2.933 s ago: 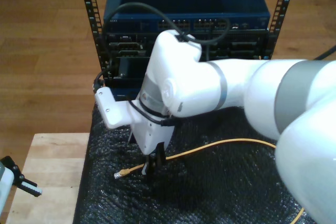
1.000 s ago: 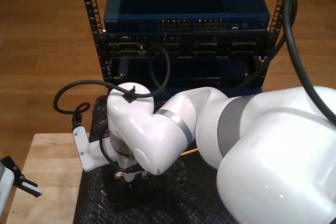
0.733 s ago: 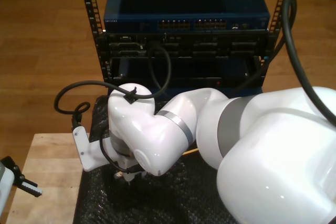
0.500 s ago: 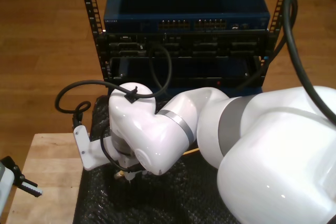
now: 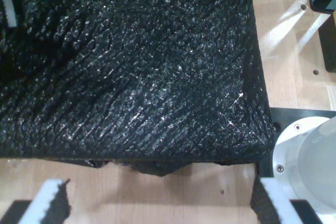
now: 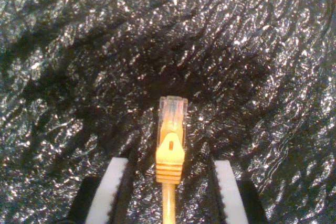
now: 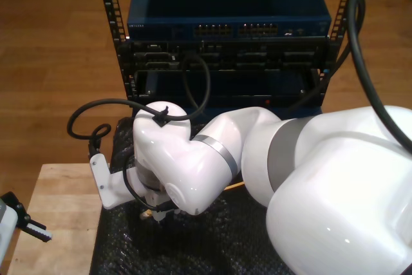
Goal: Grab the cable and plug it in
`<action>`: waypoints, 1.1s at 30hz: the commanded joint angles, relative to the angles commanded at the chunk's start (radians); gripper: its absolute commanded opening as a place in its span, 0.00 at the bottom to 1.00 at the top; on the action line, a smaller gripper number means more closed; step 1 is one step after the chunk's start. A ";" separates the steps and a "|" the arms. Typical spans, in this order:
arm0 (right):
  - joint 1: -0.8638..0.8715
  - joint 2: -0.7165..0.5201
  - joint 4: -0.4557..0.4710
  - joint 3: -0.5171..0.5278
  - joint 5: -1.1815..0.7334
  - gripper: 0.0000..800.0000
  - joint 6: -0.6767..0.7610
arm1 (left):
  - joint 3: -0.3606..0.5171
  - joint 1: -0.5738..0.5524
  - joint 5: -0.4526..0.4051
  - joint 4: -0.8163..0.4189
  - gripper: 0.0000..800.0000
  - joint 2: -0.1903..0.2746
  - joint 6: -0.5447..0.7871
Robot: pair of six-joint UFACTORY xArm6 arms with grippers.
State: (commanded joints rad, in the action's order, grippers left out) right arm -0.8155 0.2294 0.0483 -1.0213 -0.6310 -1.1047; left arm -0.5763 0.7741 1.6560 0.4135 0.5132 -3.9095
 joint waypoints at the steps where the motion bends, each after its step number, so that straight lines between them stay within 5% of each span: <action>1: 0.000 0.000 0.000 0.000 0.000 0.41 0.000 | 0.000 0.000 0.000 0.000 1.00 0.002 0.000; 33: -0.006 -0.006 0.095 0.015 0.020 0.30 0.091 | 0.000 0.000 0.000 0.000 1.00 0.000 0.000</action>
State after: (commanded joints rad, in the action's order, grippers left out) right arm -0.8216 0.2232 0.1435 -1.0060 -0.6111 -1.0142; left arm -0.5763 0.7741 1.6560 0.4135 0.5132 -3.9095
